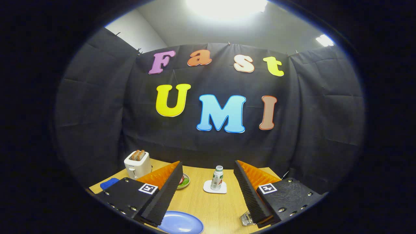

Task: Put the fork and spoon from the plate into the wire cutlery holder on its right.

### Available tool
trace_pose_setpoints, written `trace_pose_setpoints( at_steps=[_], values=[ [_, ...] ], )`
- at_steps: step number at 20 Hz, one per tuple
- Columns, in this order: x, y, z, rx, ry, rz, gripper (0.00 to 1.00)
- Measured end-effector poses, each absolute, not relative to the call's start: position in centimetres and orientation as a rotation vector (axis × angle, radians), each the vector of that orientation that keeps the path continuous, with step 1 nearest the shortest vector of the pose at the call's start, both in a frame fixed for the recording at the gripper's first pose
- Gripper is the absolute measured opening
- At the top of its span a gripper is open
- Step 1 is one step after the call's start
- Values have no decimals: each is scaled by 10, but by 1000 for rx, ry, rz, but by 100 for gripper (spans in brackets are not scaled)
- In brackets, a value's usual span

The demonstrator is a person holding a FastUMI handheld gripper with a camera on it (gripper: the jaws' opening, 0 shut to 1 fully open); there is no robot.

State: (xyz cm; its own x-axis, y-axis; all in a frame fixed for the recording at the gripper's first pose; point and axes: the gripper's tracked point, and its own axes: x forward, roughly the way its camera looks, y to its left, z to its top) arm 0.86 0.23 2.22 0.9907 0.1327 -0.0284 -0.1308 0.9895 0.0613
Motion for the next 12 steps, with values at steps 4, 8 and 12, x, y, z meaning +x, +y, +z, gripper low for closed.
trace_pose_setpoints(
  at_steps=[4, 8, 12],
  values=[
    [4, 32, 0, 75, 78, 156, 97],
    [-3, 65, -12, 88, 114, 224, 97],
    [-7, 74, -5, 108, 89, 240, 97]
  ],
)
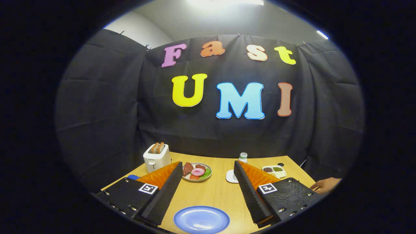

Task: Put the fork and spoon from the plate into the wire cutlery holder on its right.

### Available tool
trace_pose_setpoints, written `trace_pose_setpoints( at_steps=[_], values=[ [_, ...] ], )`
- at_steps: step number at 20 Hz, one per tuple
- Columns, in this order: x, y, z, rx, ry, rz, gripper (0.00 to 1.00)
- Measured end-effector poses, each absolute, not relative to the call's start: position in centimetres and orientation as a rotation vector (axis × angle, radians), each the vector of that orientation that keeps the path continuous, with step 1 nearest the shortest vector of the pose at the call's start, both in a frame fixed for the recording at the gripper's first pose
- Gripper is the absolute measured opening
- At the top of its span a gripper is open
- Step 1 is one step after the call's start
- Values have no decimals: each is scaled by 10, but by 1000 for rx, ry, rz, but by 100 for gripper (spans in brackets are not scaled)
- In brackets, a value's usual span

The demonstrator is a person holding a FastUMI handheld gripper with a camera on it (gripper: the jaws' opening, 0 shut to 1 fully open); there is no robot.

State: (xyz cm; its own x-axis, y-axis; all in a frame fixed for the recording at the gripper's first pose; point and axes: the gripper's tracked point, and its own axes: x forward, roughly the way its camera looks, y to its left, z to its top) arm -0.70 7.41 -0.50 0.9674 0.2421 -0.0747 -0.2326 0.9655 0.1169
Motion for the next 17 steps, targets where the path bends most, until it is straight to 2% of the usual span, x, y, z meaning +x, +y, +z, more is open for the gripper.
trace_pose_setpoints(
  at_steps=[17],
  values=[
    [-16, 141, -16, 37, 164, 349, 97]
  ],
)
